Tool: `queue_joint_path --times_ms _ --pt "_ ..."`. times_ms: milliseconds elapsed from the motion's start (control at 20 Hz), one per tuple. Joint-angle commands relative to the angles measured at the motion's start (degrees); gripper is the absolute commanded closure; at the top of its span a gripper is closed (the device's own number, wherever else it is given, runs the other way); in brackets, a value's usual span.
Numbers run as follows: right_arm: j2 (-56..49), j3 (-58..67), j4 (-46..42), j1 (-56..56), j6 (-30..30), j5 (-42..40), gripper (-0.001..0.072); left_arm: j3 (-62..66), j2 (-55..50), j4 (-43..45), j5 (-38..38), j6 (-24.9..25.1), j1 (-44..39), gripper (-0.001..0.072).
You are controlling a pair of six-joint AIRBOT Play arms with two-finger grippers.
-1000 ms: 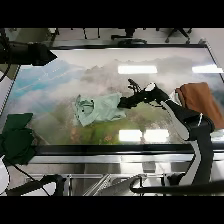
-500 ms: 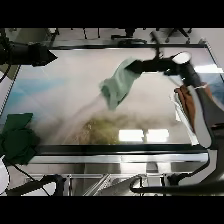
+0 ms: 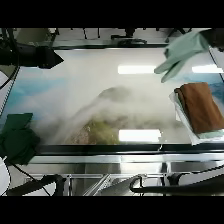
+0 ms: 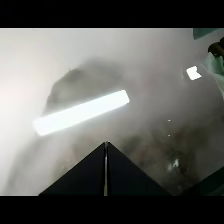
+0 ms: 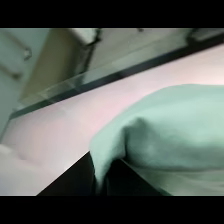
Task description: Fold the shirts.
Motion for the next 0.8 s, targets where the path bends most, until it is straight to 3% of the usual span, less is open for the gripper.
queue_joint_path --times_ms 0,150,350,500,750 --pt "1.4 0.4 -13.7 -8.0 12.8 7.8 0.0697 0.0 0.0 0.0 0.0 0.5 -2.8 0.0694" --pt "4.5 0.2 -31.5 -9.1 23.7 16.3 0.0697 0.0 -0.1 0.0 0.0 1.8 -5.8 0.0694" --pt "8.3 -7.1 -47.0 -9.1 28.2 30.1 0.0697 0.0 -0.1 0.0 0.0 2.3 -9.2 0.0693" --pt "11.3 -16.0 -54.7 -9.2 31.6 34.4 0.0696 -0.1 -0.1 0.1 -0.1 2.6 -11.3 0.0693" --pt "12.6 -28.4 -60.7 -9.2 31.6 34.7 0.0686 -4.8 0.0 0.0 -0.2 3.3 -12.0 0.0693"
